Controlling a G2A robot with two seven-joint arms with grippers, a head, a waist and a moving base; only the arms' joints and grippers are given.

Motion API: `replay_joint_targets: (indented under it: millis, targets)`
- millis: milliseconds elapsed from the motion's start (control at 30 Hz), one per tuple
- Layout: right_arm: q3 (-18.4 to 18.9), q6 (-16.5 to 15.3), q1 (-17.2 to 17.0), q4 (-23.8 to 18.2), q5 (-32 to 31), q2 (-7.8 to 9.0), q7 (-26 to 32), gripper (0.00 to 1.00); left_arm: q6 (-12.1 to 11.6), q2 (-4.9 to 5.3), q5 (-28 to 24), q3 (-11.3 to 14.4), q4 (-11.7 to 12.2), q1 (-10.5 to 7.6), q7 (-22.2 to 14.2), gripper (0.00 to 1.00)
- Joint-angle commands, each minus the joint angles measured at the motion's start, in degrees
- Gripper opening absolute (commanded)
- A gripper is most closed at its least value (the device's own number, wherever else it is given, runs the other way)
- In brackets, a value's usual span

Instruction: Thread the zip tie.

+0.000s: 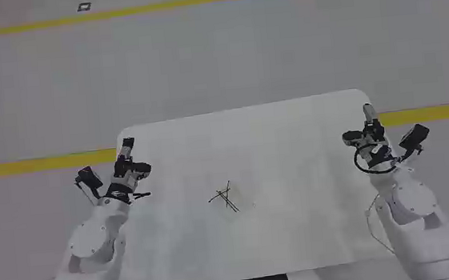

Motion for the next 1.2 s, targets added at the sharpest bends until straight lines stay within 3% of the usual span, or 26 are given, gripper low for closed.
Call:
replay_joint_targets:
  millis: [0,33,67,100,167,333,733,900,1000,1067,1167]
  targets:
    - [0.0,0.0,0.0,0.0,0.0,0.0,0.0,0.78,0.0,0.0,0.0,0.0,0.0,0.0,0.0,0.78]
    - [0.0,0.0,0.0,0.0,0.0,0.0,0.0,0.78,0.0,0.0,0.0,0.0,0.0,0.0,0.0,1.0]
    - [0.0,0.0,0.0,0.0,0.0,0.0,0.0,1.0,0.0,0.0,0.0,0.0,0.0,0.0,0.0,0.78]
    - [0.0,0.0,0.0,0.0,0.0,0.0,0.0,1.0,-0.19,0.05,1.38,0.6,-1.02,-0.11,-0.88,1.0]
    - [0.0,0.0,0.0,0.0,0.0,0.0,0.0,1.0,1.19,0.22,7.1,3.23,-3.5,-0.03,-3.2,1.0]
    - [0.0,0.0,0.0,0.0,0.0,0.0,0.0,1.0,5.36,0.51,15.1,7.27,-7.01,0.24,-7.39,1.0]
    - [0.0,0.0,0.0,0.0,0.0,0.0,0.0,1.0,5.81,0.6,18.19,8.19,-7.82,-0.03,-7.59,1.0]
    - [0.0,0.0,0.0,0.0,0.0,0.0,0.0,1.0,10.91,0.72,23.72,11.92,-10.34,-1.34,-10.47,1.0]
    - [0.0,0.0,0.0,0.0,0.0,0.0,0.0,1.0,16.27,0.94,29.58,14.85,-12.35,-2.65,-13.49,1.0]
    - [0.0,0.0,0.0,0.0,0.0,0.0,0.0,1.0,16.75,1.11,33.78,16.57,-11.9,-2.7,-15.64,1.0]
    - [0.0,0.0,0.0,0.0,0.0,0.0,0.0,1.0,16.75,1.1,36.74,17.14,-11.14,-2.38,-17.39,1.0]
